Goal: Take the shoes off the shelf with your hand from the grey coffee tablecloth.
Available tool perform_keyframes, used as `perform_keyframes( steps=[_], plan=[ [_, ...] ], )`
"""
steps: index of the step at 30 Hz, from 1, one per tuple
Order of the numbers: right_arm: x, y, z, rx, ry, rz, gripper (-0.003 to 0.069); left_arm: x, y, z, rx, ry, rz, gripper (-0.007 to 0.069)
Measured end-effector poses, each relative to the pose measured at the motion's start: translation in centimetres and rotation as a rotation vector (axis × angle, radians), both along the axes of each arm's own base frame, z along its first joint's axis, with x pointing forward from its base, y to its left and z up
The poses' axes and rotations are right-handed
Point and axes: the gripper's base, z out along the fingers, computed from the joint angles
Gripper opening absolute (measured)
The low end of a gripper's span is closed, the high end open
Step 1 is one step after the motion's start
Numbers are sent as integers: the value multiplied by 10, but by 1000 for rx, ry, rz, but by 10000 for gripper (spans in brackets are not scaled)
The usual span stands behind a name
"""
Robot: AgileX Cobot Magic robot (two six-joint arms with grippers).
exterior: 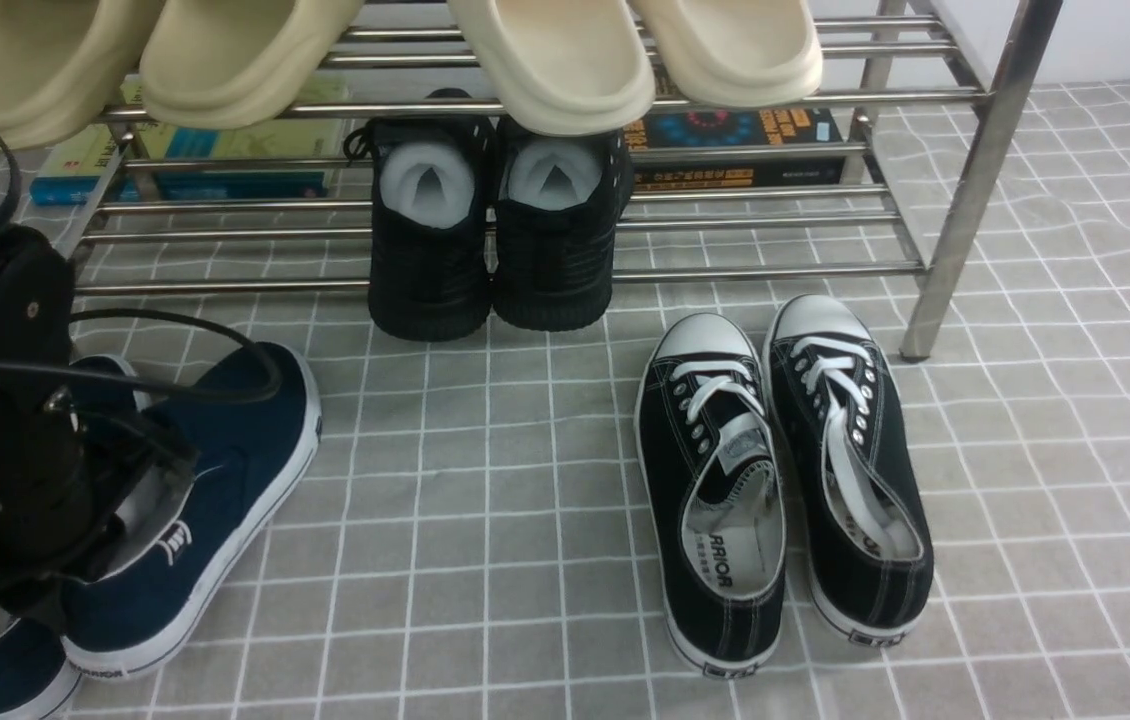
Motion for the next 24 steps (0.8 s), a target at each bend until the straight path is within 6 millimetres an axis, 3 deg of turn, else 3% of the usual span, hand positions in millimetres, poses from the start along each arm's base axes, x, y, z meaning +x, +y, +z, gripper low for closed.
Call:
perform_keyframes(
  steps=[7,11,14,15,16,18,19,20,21,24],
  plan=[
    [0,0,0,0,0,0,239,0,-4,3,-33,33,-61,431],
    [0,0,0,0,0,0,239,7,-8,22,-62,-1,-209,465],
    [0,0,0,0,0,0,239,8,-10,56,-56,-46,-415,387],
    [0,0,0,0,0,0,239,8,-10,57,-56,-50,-415,387],
    [0,0,0,0,0,0,239,2,-9,74,-37,-62,-514,314],
    [0,0,0,0,0,0,239,-8,-7,88,-16,-79,-595,217],
    [0,0,0,0,0,0,239,-19,-5,100,0,-104,-637,137],
    [0,0,0,0,0,0,239,-21,-5,101,2,-109,-642,126],
    [0,0,0,0,0,0,239,-35,-3,109,17,-139,-673,60],
    [0,0,0,0,0,0,239,-66,1,117,43,-199,-732,8]
  ],
)
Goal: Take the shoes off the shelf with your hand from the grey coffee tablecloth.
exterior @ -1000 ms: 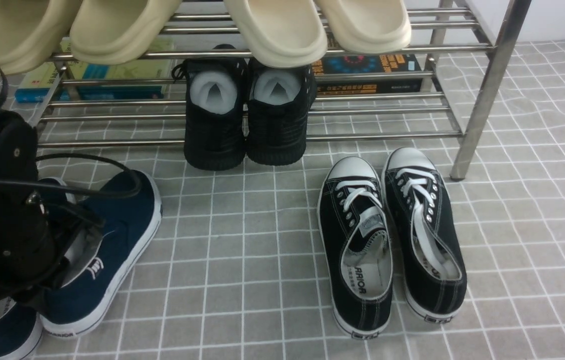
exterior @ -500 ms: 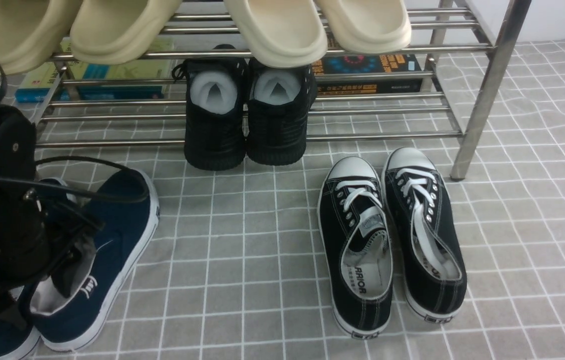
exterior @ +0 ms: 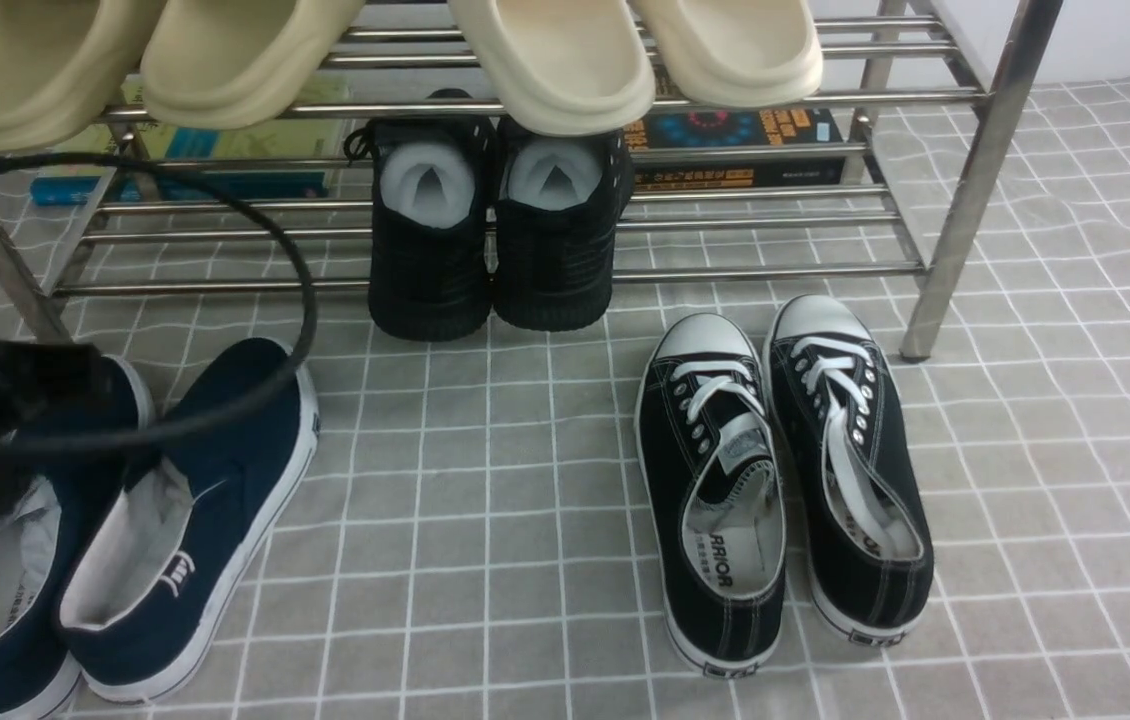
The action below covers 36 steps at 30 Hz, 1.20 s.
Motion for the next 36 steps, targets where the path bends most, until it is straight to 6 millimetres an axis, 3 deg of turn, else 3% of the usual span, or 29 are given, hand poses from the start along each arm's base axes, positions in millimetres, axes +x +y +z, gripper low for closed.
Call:
perform_keyframes(
  steps=[2,7,15,20,33,36],
  plan=[
    [0,0,0,0,0,0,239,-18,1,3,-11,-61,-30,3],
    [0,0,0,0,0,0,239,-65,-8,-14,-183,-333,-141,1],
    [0,0,0,0,0,0,239,-109,-8,-41,-248,-586,-215,6],
    [0,0,0,0,0,0,239,-117,-3,-48,-180,-587,-231,13],
    [0,0,0,0,0,0,239,-115,3,-52,-75,-597,-246,20],
    [0,0,0,0,0,0,239,-118,4,-67,-68,-670,-252,22]
  ],
)
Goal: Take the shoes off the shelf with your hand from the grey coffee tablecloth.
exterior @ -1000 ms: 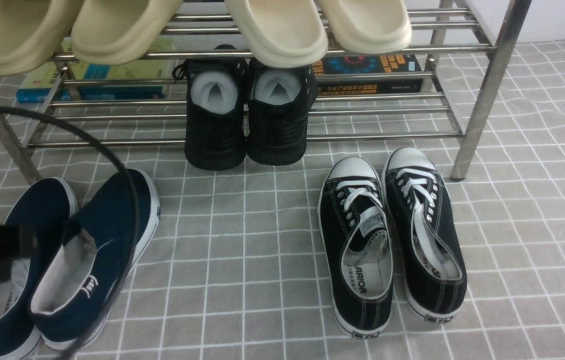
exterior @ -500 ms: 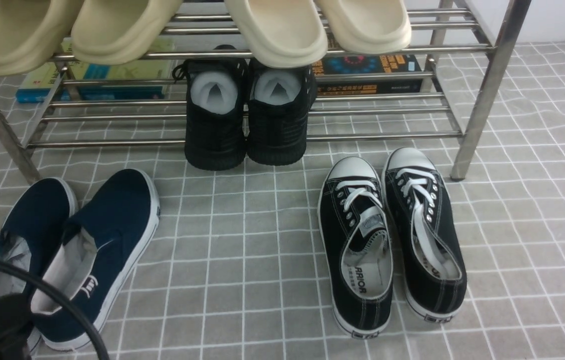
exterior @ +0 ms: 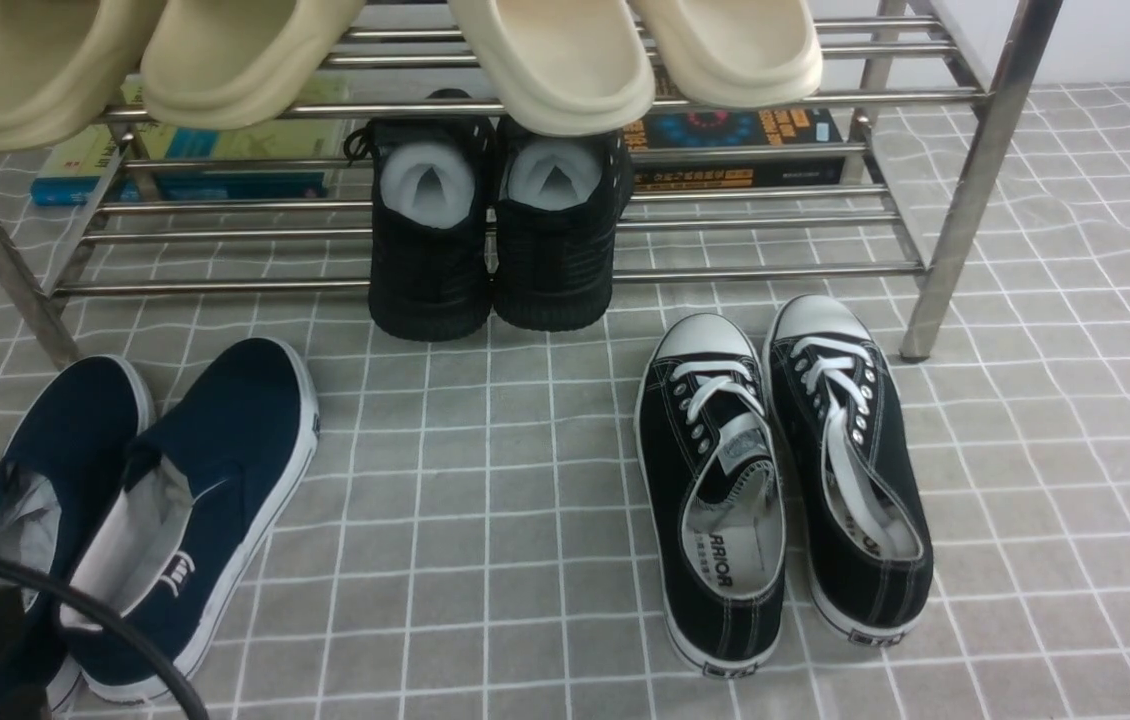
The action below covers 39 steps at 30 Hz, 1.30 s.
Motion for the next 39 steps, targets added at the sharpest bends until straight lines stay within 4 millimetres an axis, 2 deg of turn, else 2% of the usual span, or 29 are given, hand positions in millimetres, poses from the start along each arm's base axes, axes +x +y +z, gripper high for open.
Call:
perform_keyframes(
  steps=[3,5,6,8,12,14,39],
  plan=[
    [0,0,0,0,0,0,239,-6,2,-15,17,-78,0,22],
    [0,0,0,0,0,0,239,-15,5,-34,26,-168,29,26],
    [0,0,0,0,0,0,239,-16,6,-35,24,-182,33,27],
    [0,0,0,0,0,0,239,-21,9,-55,33,-225,71,30],
    [0,0,0,0,0,0,239,-25,12,-88,62,-225,100,34],
    [0,0,0,0,0,0,239,-25,12,-96,70,-214,100,36],
    [0,0,0,0,0,0,239,-25,13,-98,114,-213,98,54]
  ],
)
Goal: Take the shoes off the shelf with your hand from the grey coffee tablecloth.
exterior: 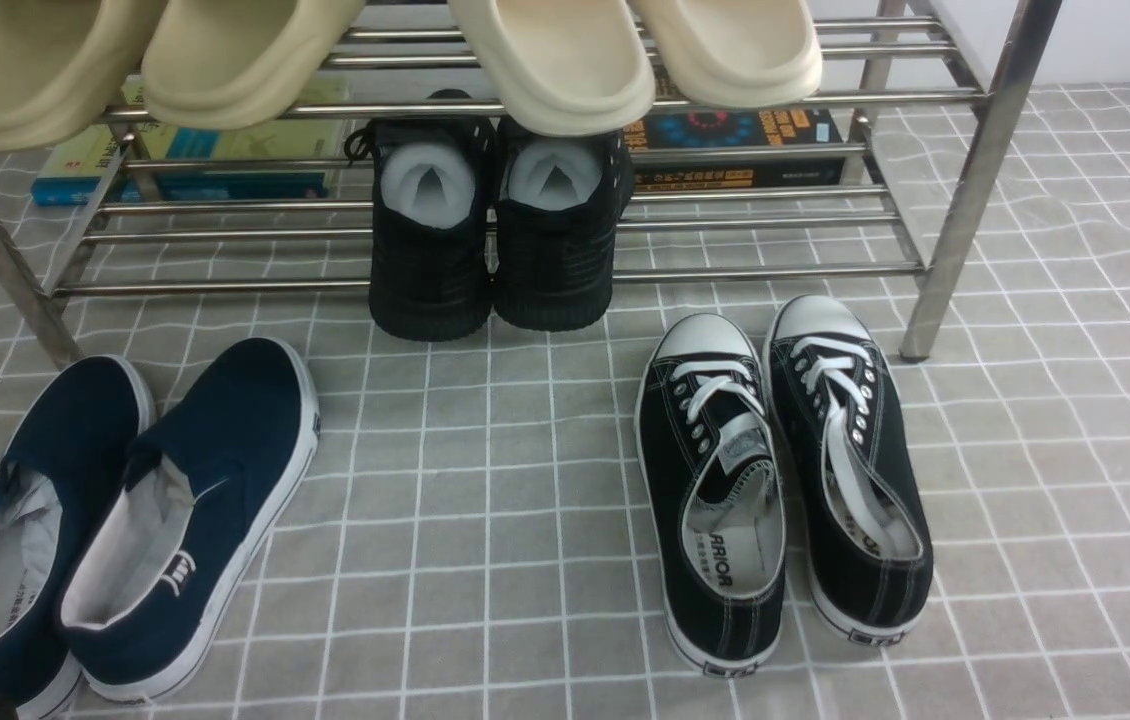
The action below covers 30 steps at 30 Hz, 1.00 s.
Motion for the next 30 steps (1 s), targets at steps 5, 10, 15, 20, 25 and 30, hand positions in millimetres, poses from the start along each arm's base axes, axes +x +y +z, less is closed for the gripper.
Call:
perform_keyframes(
  steps=[5,10,15,20,25,30],
  plan=[
    [0,0,0,0,0,0,239,0,0,0,0,0,0,54],
    [0,0,0,0,0,0,239,0,0,0,0,0,0,60],
    [0,0,0,0,0,0,239,0,0,0,0,0,0,68],
    [0,0,0,0,0,0,239,0,0,0,0,0,0,73],
    [0,0,0,0,0,0,239,0,0,0,0,0,0,77],
    [0,0,0,0,0,0,239,0,0,0,0,0,0,83]
  ],
)
